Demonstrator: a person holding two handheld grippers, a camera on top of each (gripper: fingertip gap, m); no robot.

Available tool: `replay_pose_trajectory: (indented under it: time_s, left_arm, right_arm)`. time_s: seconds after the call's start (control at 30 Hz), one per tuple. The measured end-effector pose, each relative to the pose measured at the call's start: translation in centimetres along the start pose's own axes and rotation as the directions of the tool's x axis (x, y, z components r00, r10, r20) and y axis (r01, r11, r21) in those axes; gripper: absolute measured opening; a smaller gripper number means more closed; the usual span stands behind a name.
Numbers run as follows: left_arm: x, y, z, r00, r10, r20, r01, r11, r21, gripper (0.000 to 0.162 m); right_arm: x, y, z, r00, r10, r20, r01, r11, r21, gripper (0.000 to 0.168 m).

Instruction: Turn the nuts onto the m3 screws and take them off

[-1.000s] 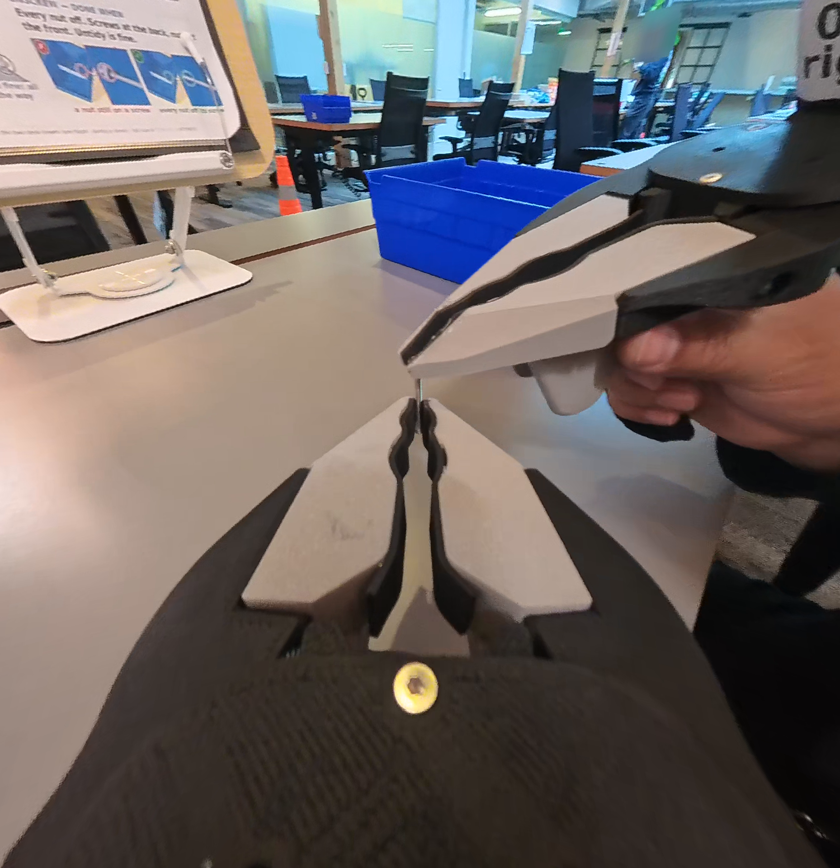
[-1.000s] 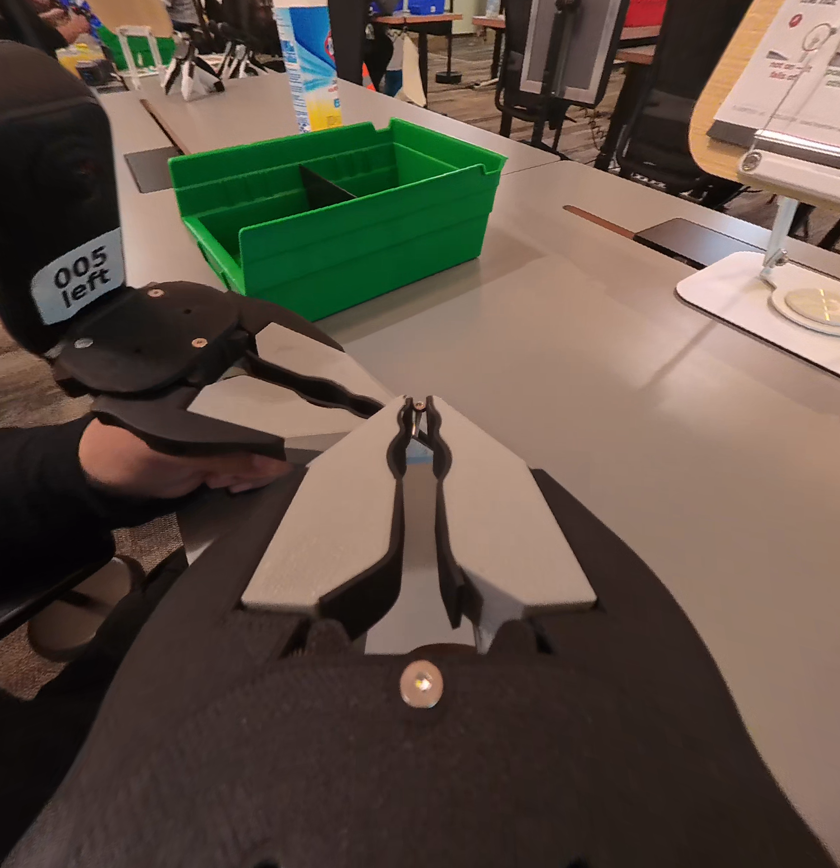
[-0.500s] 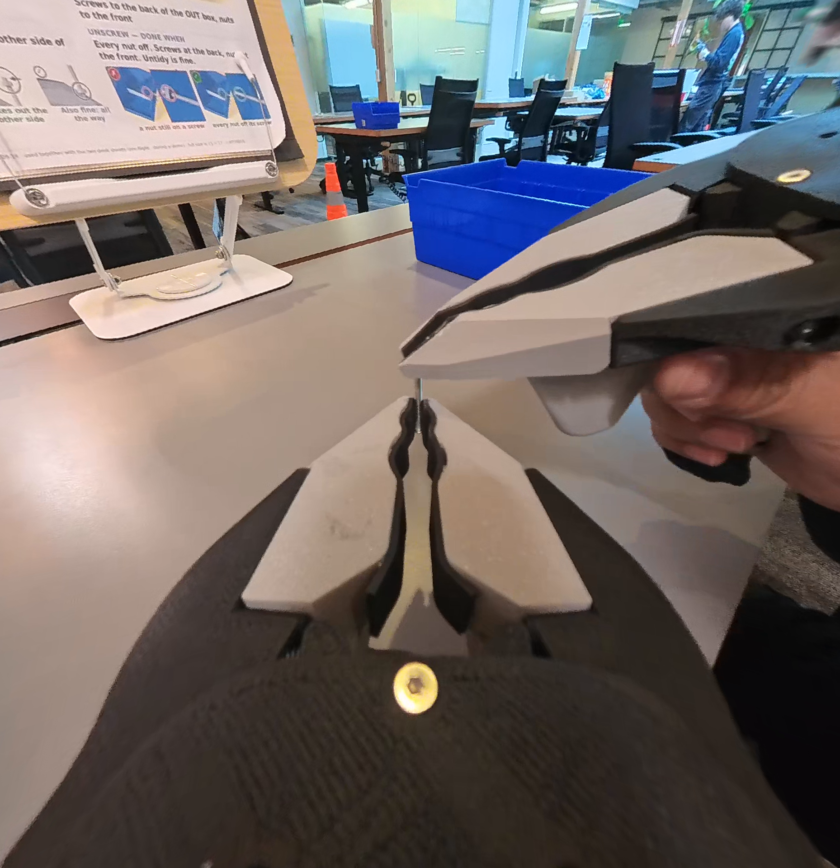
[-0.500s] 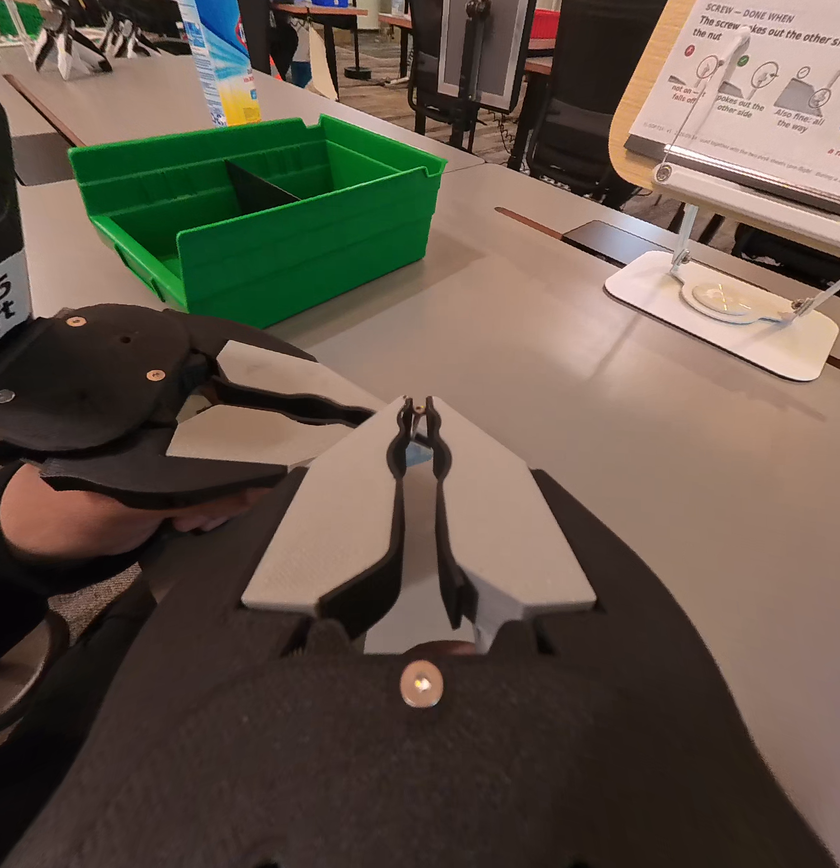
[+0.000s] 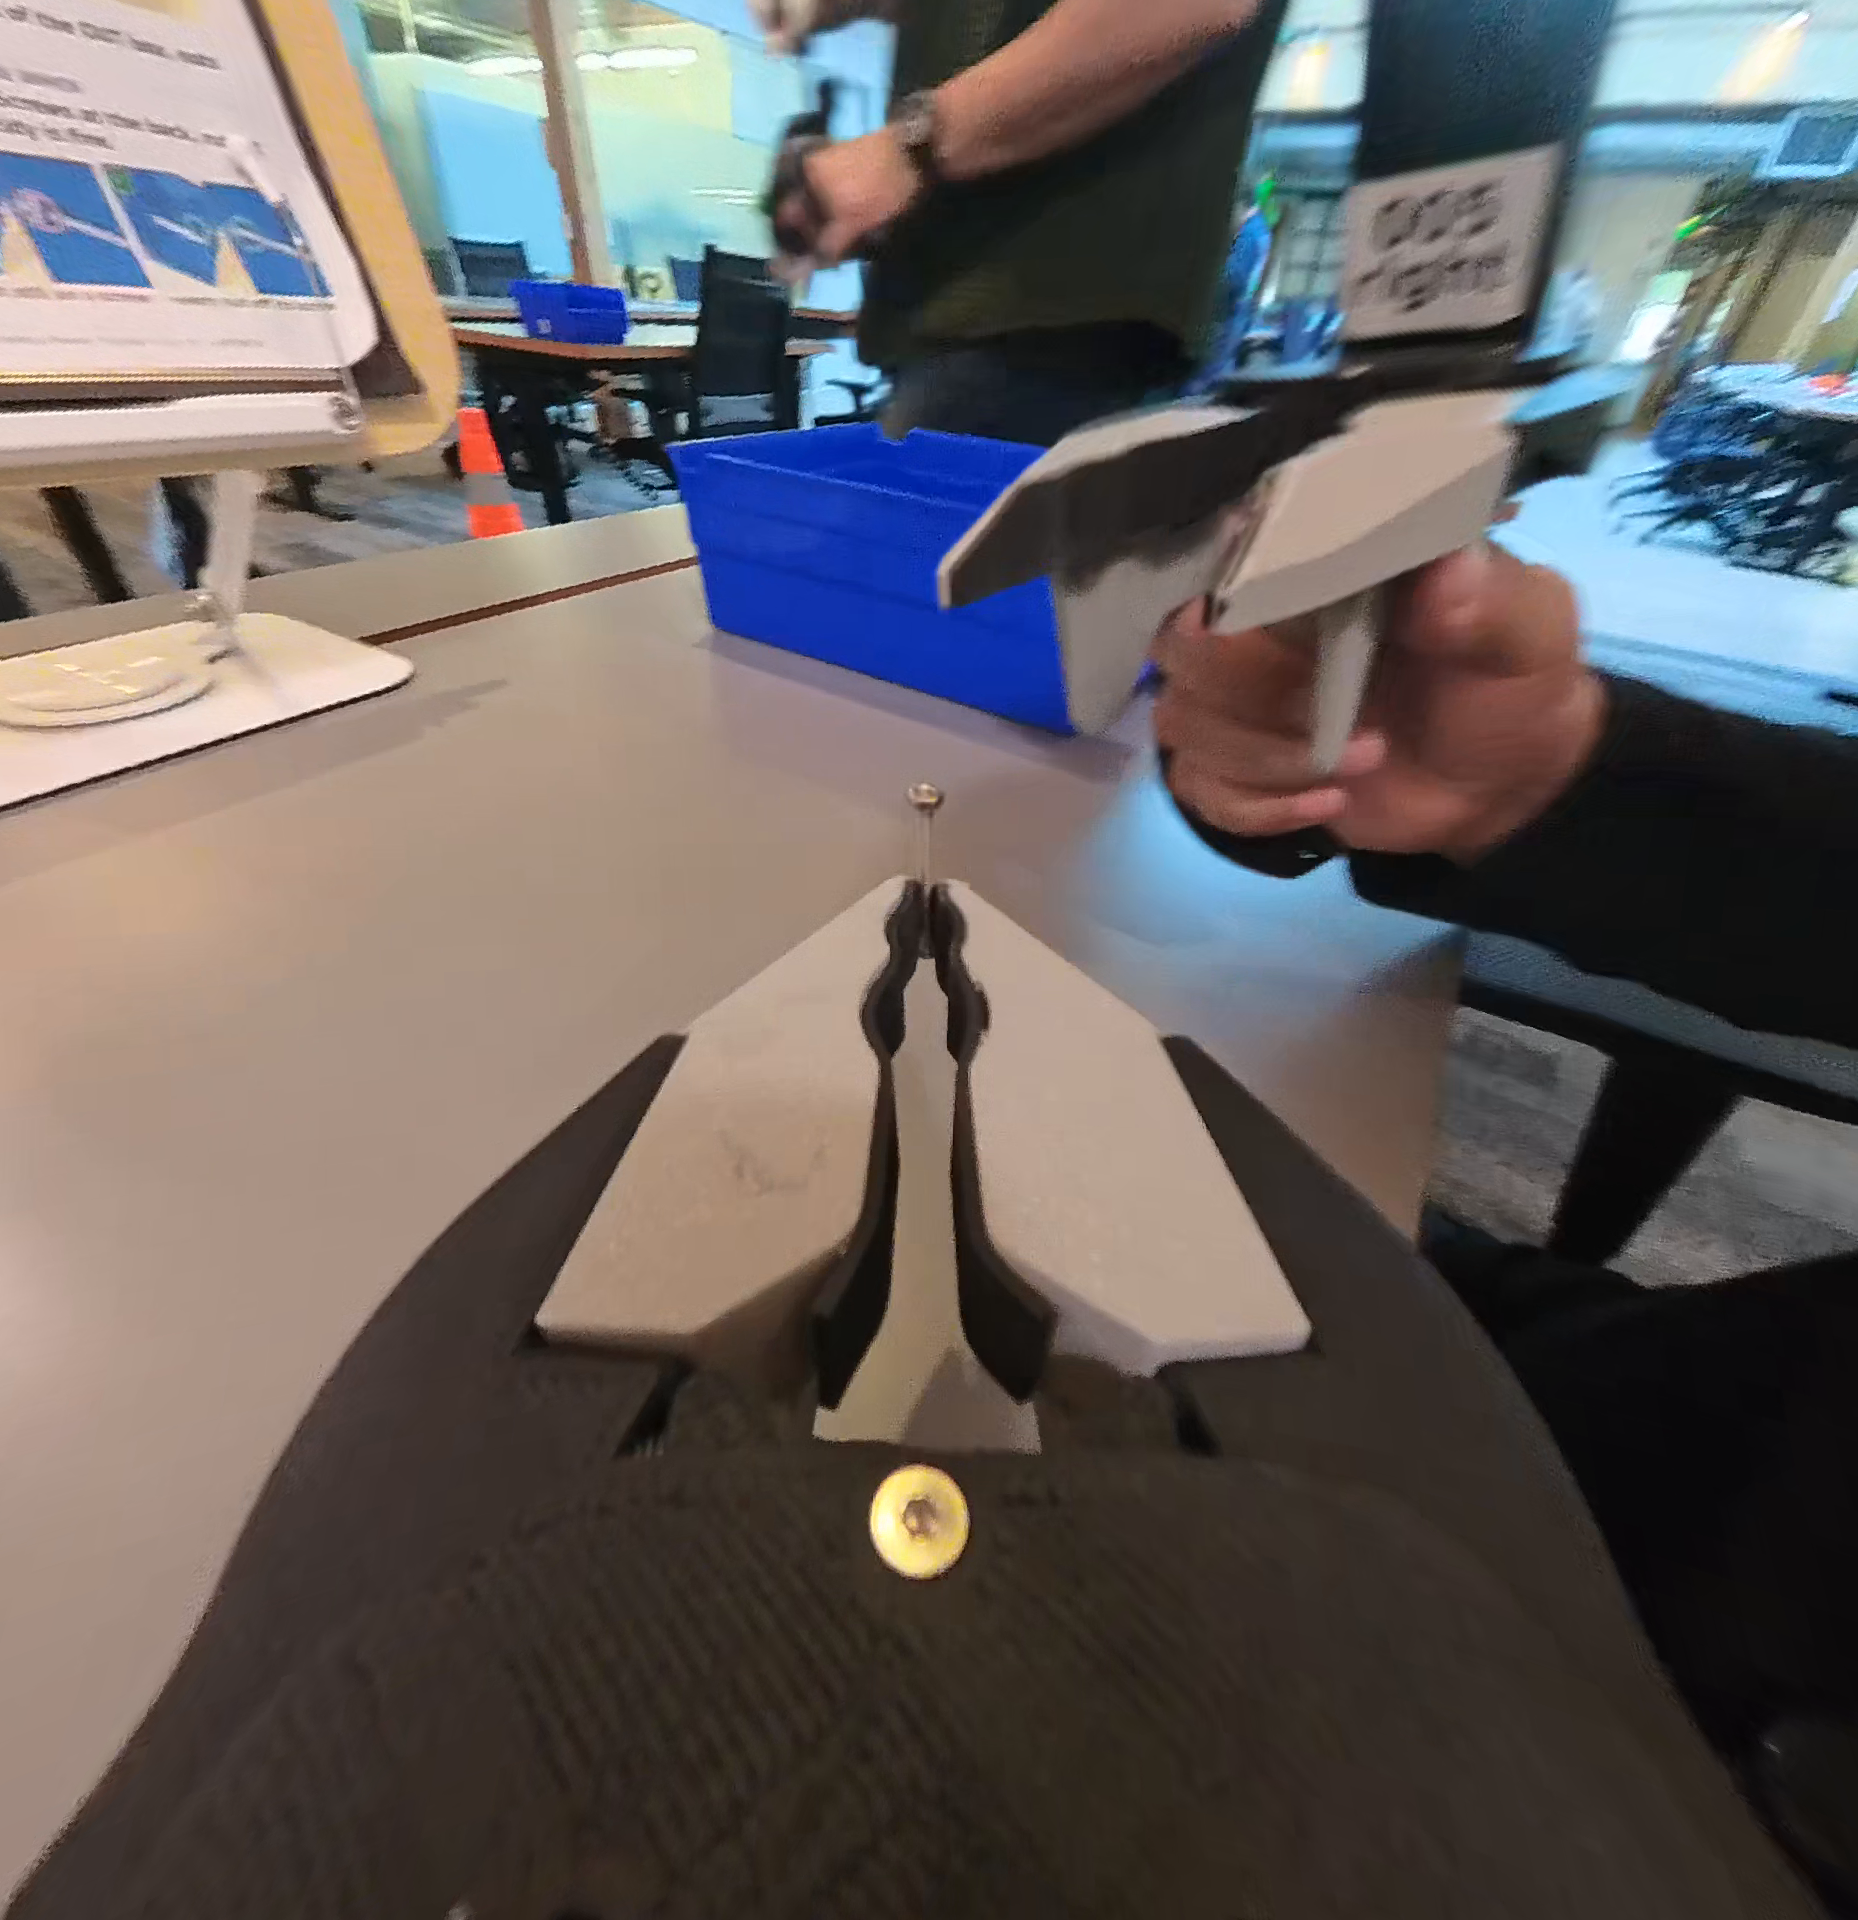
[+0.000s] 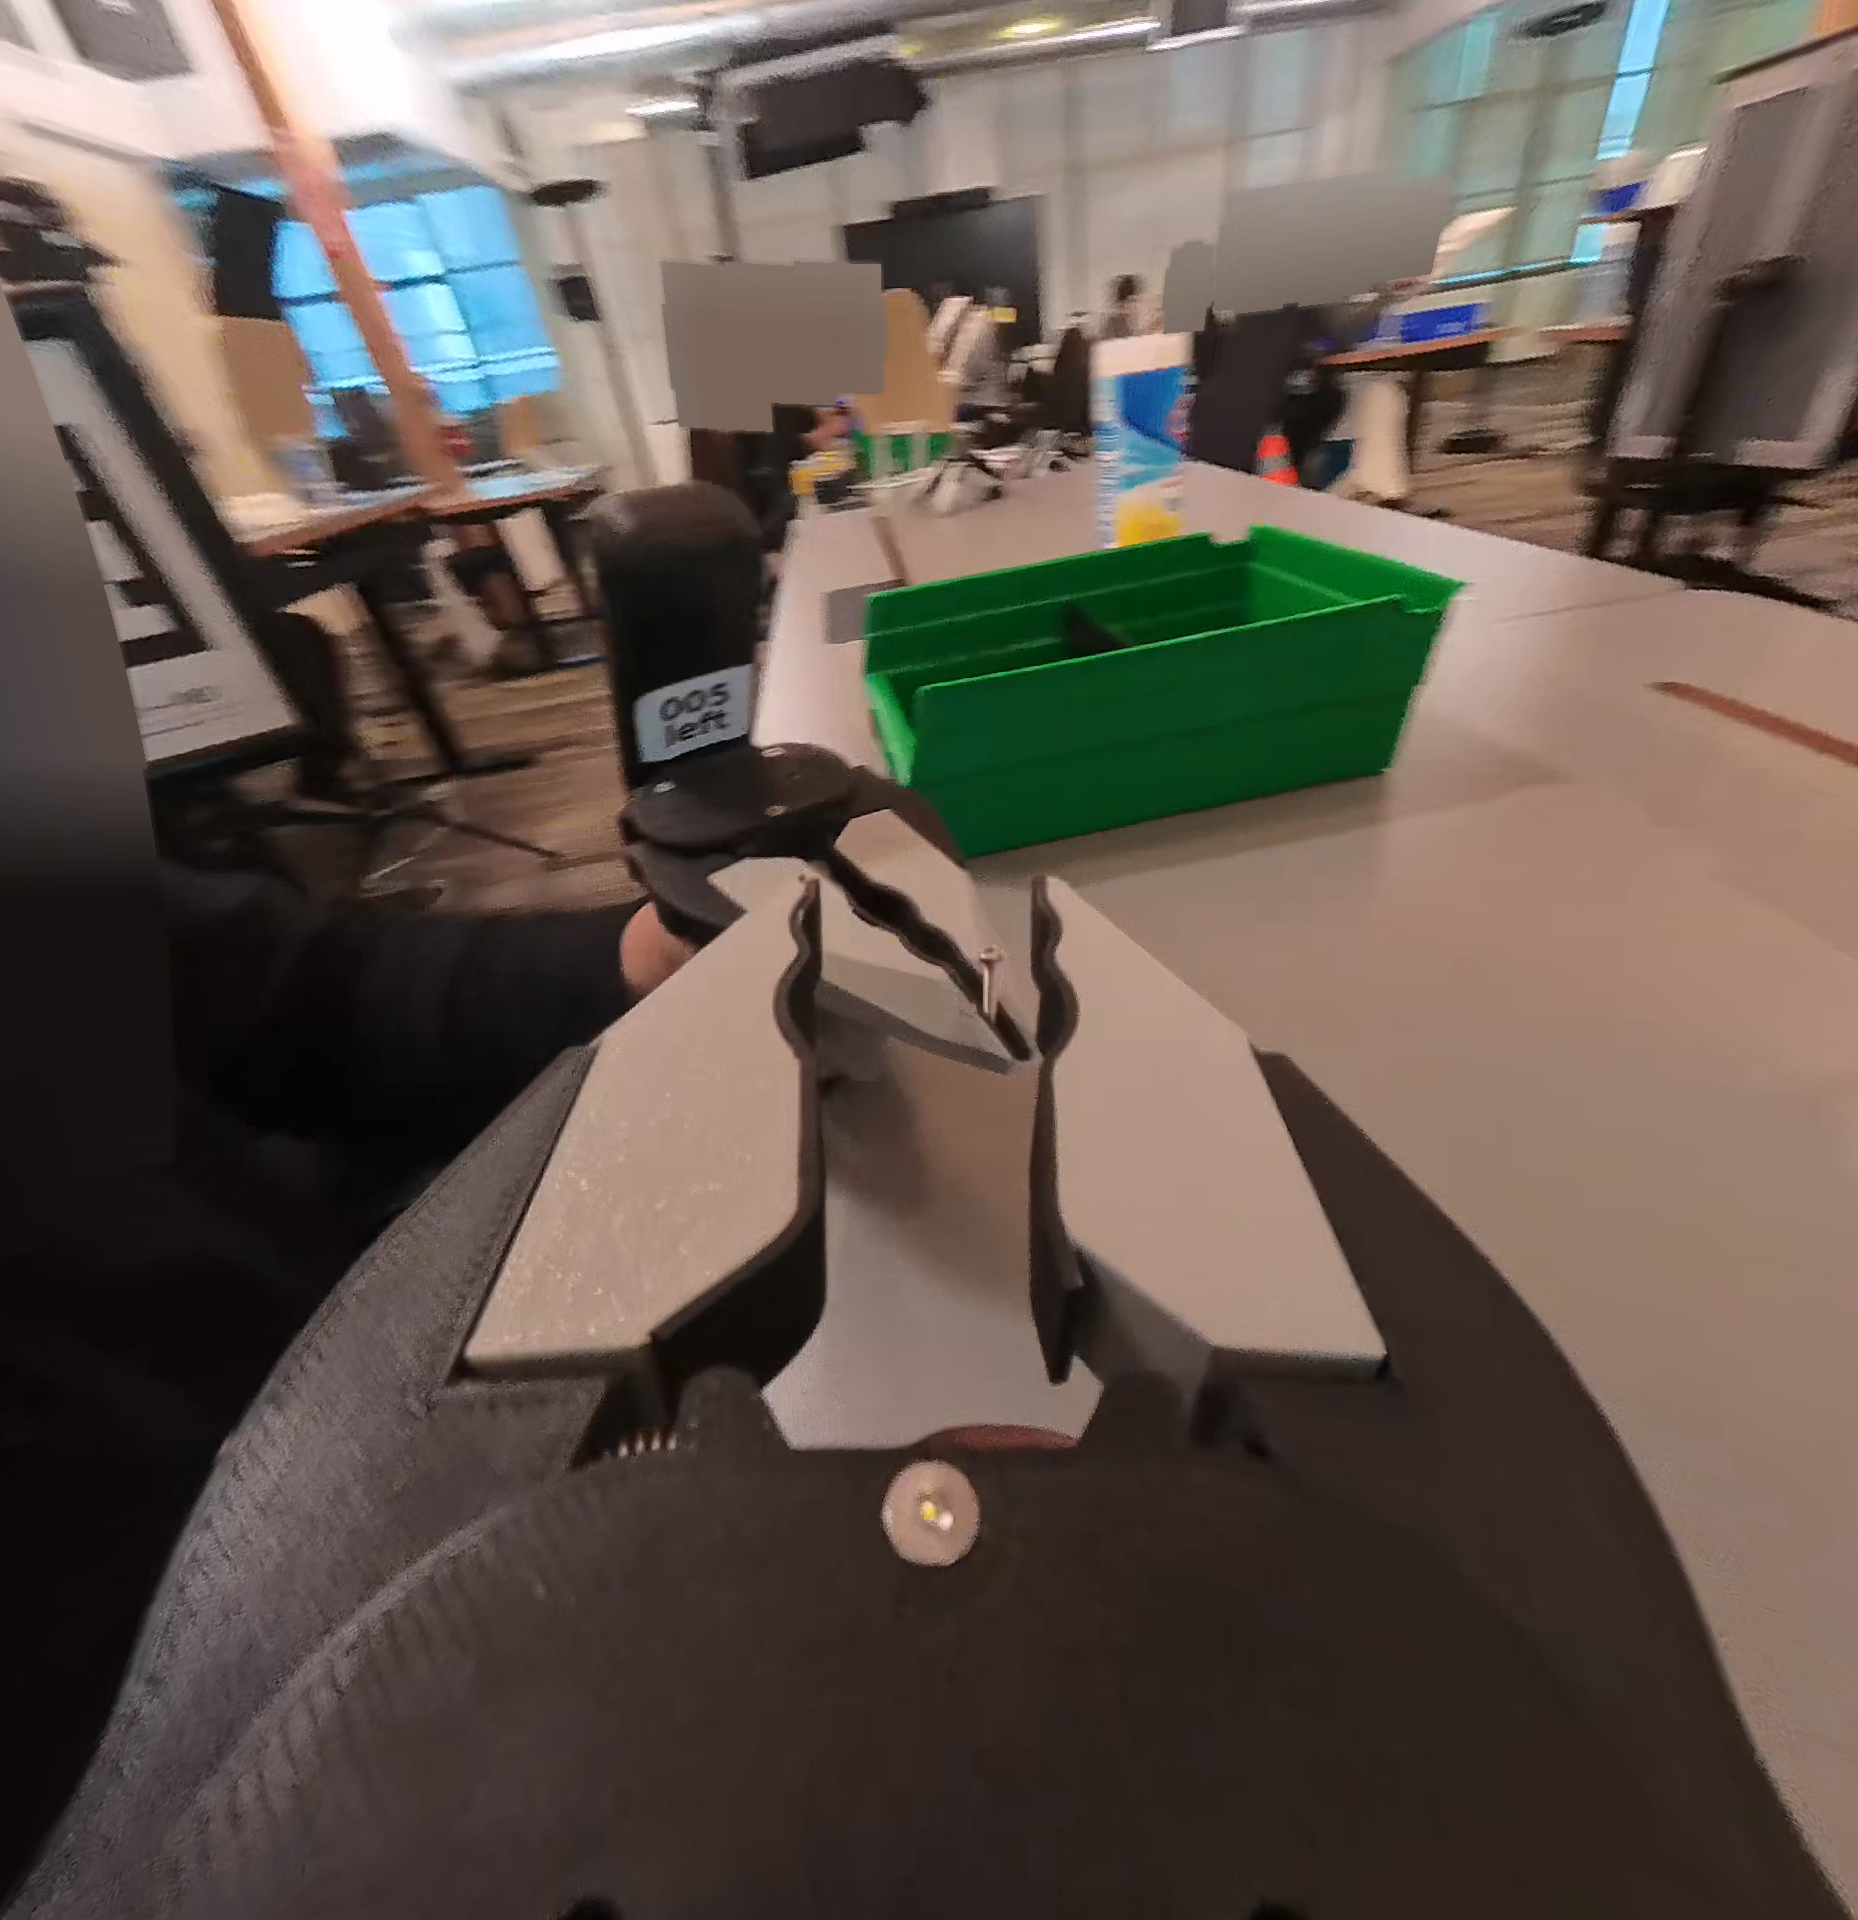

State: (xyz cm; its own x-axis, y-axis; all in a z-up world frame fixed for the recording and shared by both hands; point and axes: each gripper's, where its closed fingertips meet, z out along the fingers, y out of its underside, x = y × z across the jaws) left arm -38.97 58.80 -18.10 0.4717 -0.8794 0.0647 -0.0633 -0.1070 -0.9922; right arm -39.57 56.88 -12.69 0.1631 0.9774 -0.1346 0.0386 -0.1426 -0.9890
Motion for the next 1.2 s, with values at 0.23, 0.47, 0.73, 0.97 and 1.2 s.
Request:
replay_pose_trajectory:
  time_s: [0.23,0.47,0.73,0.97,1.2]
  left_arm:
    - [2.1,-1.2,-0.9,0.979,0.004,-0.203,0.015,0.996,0.093,0.000]
    - [2.9,-0.6,-0.3,0.974,0.075,-0.216,-0.063,0.996,0.062,0.000]
    - [2.8,-0.7,-0.3,0.975,0.067,-0.214,-0.055,0.997,0.062,0.000]
    - [2.7,-0.7,-0.3,0.977,0.065,-0.204,-0.052,0.997,0.065,0.000]
    - [2.6,-0.7,-0.3,0.978,0.061,-0.198,-0.050,0.997,0.063,0.000]
  right_arm:
    - [-0.5,0.6,0.5,0.964,-0.005,0.267,0.008,1.000,-0.012,0.037]
    - [-1.9,1.9,1.6,0.933,-0.044,0.358,0.075,0.994,-0.074,0.037]
    - [-2.8,2.3,1.8,0.920,-0.049,0.389,0.086,0.993,-0.078,0.030]
    - [-2.4,2.4,1.4,0.931,-0.044,0.363,0.077,0.994,-0.077,0.026]
    - [-1.8,2.8,0.9,0.944,-0.059,0.324,0.093,0.992,-0.091,0.024]
